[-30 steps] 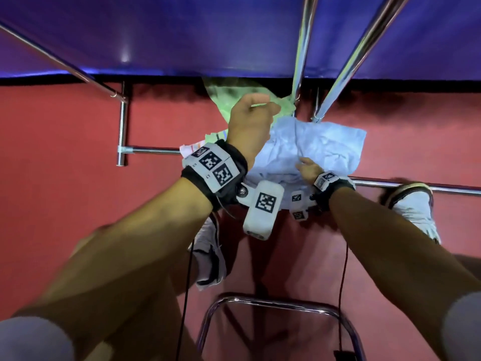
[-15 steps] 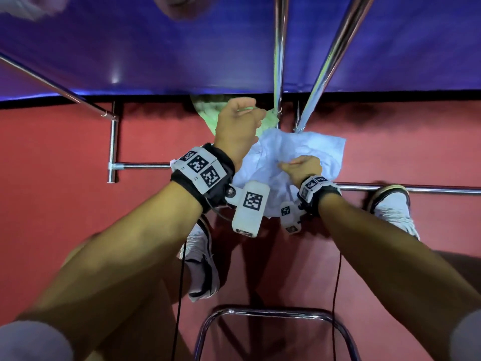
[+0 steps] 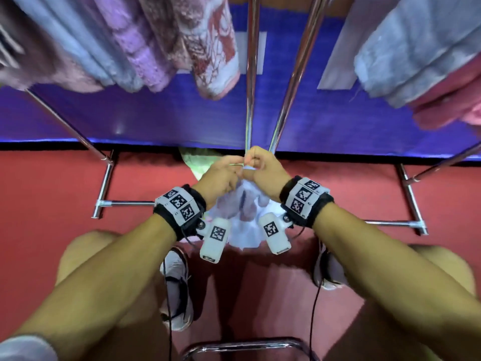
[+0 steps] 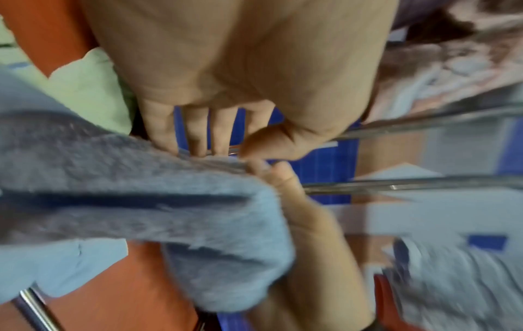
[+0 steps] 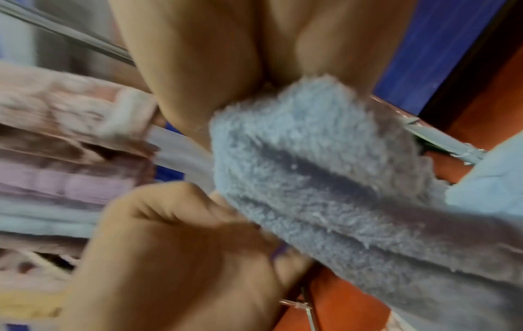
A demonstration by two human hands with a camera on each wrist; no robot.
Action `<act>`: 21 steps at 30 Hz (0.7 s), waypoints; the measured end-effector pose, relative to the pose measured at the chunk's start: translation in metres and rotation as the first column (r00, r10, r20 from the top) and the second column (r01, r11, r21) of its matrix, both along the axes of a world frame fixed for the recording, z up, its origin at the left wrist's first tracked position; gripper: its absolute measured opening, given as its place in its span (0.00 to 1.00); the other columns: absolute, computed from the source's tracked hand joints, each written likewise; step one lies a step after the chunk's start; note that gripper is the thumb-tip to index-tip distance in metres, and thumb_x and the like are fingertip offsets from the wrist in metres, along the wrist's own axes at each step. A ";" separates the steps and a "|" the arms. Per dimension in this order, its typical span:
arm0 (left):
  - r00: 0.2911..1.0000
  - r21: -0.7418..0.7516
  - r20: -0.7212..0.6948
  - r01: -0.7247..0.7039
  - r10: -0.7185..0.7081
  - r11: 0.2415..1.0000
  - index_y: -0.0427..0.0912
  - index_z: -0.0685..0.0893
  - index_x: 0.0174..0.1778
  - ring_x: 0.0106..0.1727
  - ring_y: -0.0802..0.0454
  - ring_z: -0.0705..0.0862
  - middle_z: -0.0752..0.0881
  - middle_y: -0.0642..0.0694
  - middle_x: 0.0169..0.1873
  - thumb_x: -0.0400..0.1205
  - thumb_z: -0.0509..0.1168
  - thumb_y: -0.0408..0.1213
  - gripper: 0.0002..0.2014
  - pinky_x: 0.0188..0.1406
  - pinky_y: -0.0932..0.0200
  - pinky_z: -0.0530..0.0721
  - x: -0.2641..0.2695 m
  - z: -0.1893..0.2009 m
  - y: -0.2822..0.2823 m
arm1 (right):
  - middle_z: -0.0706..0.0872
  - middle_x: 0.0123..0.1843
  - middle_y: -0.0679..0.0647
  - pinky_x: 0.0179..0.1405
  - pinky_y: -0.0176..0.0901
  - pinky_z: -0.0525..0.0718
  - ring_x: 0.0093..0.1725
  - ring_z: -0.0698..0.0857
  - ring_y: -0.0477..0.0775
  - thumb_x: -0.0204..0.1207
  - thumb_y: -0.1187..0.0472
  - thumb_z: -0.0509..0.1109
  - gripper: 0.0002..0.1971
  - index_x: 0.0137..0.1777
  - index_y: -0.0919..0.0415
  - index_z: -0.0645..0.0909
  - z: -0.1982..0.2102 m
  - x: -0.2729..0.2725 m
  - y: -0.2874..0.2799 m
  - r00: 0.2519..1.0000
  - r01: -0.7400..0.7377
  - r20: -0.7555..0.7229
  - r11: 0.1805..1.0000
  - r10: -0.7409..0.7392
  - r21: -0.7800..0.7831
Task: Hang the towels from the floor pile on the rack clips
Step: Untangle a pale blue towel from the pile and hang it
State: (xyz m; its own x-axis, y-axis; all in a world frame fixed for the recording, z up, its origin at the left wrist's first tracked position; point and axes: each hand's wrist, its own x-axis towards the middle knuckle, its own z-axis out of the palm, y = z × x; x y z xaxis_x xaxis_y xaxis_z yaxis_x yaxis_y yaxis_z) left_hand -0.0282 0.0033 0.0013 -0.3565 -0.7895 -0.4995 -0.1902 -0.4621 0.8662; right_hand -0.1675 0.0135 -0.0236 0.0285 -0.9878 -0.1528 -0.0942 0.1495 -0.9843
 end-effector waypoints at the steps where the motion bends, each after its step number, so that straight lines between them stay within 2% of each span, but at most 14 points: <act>1: 0.997 -0.055 0.014 0.076 -0.075 0.996 0.38 0.81 0.55 0.27 0.61 0.75 0.82 0.40 0.42 0.61 0.56 0.20 0.27 0.25 0.67 0.69 0.002 0.006 0.009 | 0.76 0.34 0.55 0.37 0.33 0.78 0.34 0.77 0.45 0.70 0.83 0.72 0.21 0.37 0.57 0.70 0.017 0.000 0.008 0.999 -0.032 0.016 0.999 0.032 -0.009; 3: 0.986 -0.143 0.046 0.166 -0.161 0.976 0.31 0.83 0.49 0.33 0.57 0.75 0.80 0.44 0.36 0.59 0.63 0.28 0.21 0.33 0.62 0.73 0.006 0.016 0.025 | 0.78 0.35 0.55 0.40 0.37 0.80 0.35 0.78 0.47 0.70 0.82 0.72 0.19 0.38 0.58 0.72 0.051 -0.002 0.025 0.996 -0.080 0.027 0.996 0.081 -0.037; 4: 0.984 -0.177 0.042 0.177 -0.173 0.968 0.29 0.84 0.47 0.38 0.54 0.78 0.82 0.43 0.37 0.62 0.67 0.32 0.18 0.40 0.59 0.76 0.008 0.022 0.033 | 0.79 0.36 0.55 0.42 0.38 0.81 0.37 0.80 0.47 0.70 0.82 0.72 0.18 0.39 0.58 0.73 0.067 -0.003 0.033 0.996 -0.087 0.027 0.994 0.088 -0.063; 6: 0.989 -0.257 0.022 0.146 -0.146 0.955 0.27 0.84 0.47 0.44 0.52 0.80 0.85 0.42 0.41 0.68 0.72 0.41 0.20 0.50 0.52 0.79 0.012 0.035 0.047 | 0.83 0.40 0.58 0.49 0.41 0.84 0.41 0.84 0.47 0.70 0.81 0.74 0.17 0.39 0.58 0.76 0.091 -0.006 0.049 0.997 -0.062 0.031 0.992 0.066 -0.109; 7: 0.993 -0.310 0.006 0.110 -0.114 0.944 0.24 0.83 0.48 0.44 0.52 0.79 0.84 0.43 0.41 0.70 0.72 0.42 0.22 0.50 0.51 0.78 0.014 0.047 0.055 | 0.85 0.43 0.59 0.53 0.45 0.84 0.44 0.85 0.48 0.69 0.79 0.76 0.16 0.39 0.58 0.77 0.102 -0.006 0.058 0.998 -0.037 0.036 0.991 0.042 -0.131; 9: 0.997 -0.403 -0.045 0.037 -0.060 0.914 0.23 0.84 0.49 0.44 0.52 0.79 0.85 0.44 0.42 0.74 0.69 0.38 0.18 0.48 0.53 0.79 0.015 0.068 0.066 | 0.86 0.44 0.58 0.56 0.49 0.82 0.46 0.84 0.49 0.67 0.73 0.80 0.13 0.40 0.57 0.80 0.116 -0.005 0.073 0.999 0.011 0.040 0.984 -0.003 -0.179; 10: 0.996 -0.428 -0.079 0.011 -0.049 0.904 0.26 0.86 0.51 0.46 0.51 0.82 0.88 0.42 0.45 0.75 0.68 0.36 0.15 0.51 0.52 0.81 0.016 0.076 0.070 | 0.86 0.43 0.55 0.54 0.46 0.81 0.45 0.83 0.46 0.67 0.69 0.82 0.12 0.40 0.57 0.81 0.121 -0.005 0.081 1.000 0.023 0.021 0.980 -0.019 -0.197; 11: 0.991 -0.430 -0.126 -0.024 -0.034 0.903 0.29 0.88 0.52 0.50 0.49 0.85 0.90 0.39 0.49 0.74 0.68 0.34 0.15 0.56 0.50 0.83 0.017 0.086 0.075 | 0.85 0.41 0.52 0.50 0.38 0.80 0.42 0.82 0.43 0.67 0.66 0.83 0.12 0.42 0.57 0.81 0.125 -0.004 0.088 0.999 0.031 -0.018 0.979 -0.036 -0.204; 12: 0.982 -0.413 -0.187 -0.080 0.001 0.907 0.31 0.89 0.53 0.52 0.46 0.86 0.90 0.35 0.51 0.72 0.68 0.34 0.16 0.60 0.47 0.83 0.018 0.092 0.079 | 0.83 0.39 0.49 0.45 0.31 0.77 0.39 0.80 0.39 0.66 0.65 0.84 0.13 0.43 0.59 0.81 0.126 -0.004 0.096 0.997 0.026 -0.061 0.978 -0.039 -0.206; 13: 0.968 -0.381 -0.244 -0.149 0.056 0.913 0.32 0.89 0.52 0.53 0.44 0.86 0.90 0.34 0.52 0.69 0.69 0.36 0.17 0.62 0.44 0.82 0.021 0.097 0.083 | 0.82 0.38 0.48 0.41 0.29 0.76 0.36 0.78 0.38 0.65 0.65 0.84 0.14 0.43 0.60 0.81 0.126 -0.004 0.104 0.994 0.001 -0.106 0.979 -0.023 -0.205; 15: 0.935 -0.306 -0.315 -0.260 0.160 0.916 0.35 0.89 0.51 0.53 0.45 0.86 0.90 0.36 0.50 0.67 0.71 0.37 0.17 0.62 0.44 0.83 0.026 0.101 0.090 | 0.81 0.36 0.48 0.38 0.31 0.75 0.34 0.77 0.39 0.66 0.65 0.84 0.12 0.41 0.59 0.81 0.120 -0.004 0.118 0.978 -0.087 -0.198 0.986 0.058 -0.141; 18: 0.927 -0.252 -0.314 -0.291 0.207 0.923 0.36 0.88 0.51 0.49 0.47 0.87 0.89 0.39 0.46 0.68 0.71 0.35 0.16 0.56 0.49 0.85 0.032 0.091 0.102 | 0.85 0.38 0.47 0.42 0.39 0.81 0.38 0.81 0.42 0.74 0.69 0.76 0.10 0.39 0.53 0.82 0.100 -0.002 0.130 0.950 -0.166 -0.269 0.986 0.156 -0.013; 20: 0.947 -0.308 -0.196 -0.308 0.256 0.900 0.38 0.85 0.42 0.41 0.52 0.82 0.85 0.44 0.38 0.60 0.74 0.40 0.16 0.44 0.56 0.81 0.038 0.075 0.109 | 0.85 0.37 0.51 0.42 0.46 0.79 0.39 0.79 0.47 0.76 0.68 0.69 0.09 0.37 0.55 0.82 0.082 0.001 0.130 0.933 -0.131 -0.345 0.990 0.105 -0.053; 21: 0.953 -0.344 -0.107 -0.303 0.283 0.889 0.42 0.82 0.38 0.36 0.56 0.79 0.82 0.47 0.34 0.59 0.74 0.40 0.14 0.39 0.60 0.78 0.042 0.065 0.114 | 0.86 0.36 0.53 0.41 0.48 0.78 0.38 0.78 0.48 0.75 0.65 0.66 0.07 0.37 0.57 0.83 0.076 0.004 0.130 0.922 -0.099 -0.382 0.992 0.059 -0.084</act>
State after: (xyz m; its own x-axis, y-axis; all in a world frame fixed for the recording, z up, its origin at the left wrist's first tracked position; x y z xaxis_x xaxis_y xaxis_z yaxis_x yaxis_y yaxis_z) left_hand 0.0134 0.1169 0.0661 -0.0994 -0.9828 -0.1556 -0.0431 -0.1520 0.9874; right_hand -0.1635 0.1434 0.0525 0.0667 -0.9954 -0.0685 -0.4694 0.0292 -0.8825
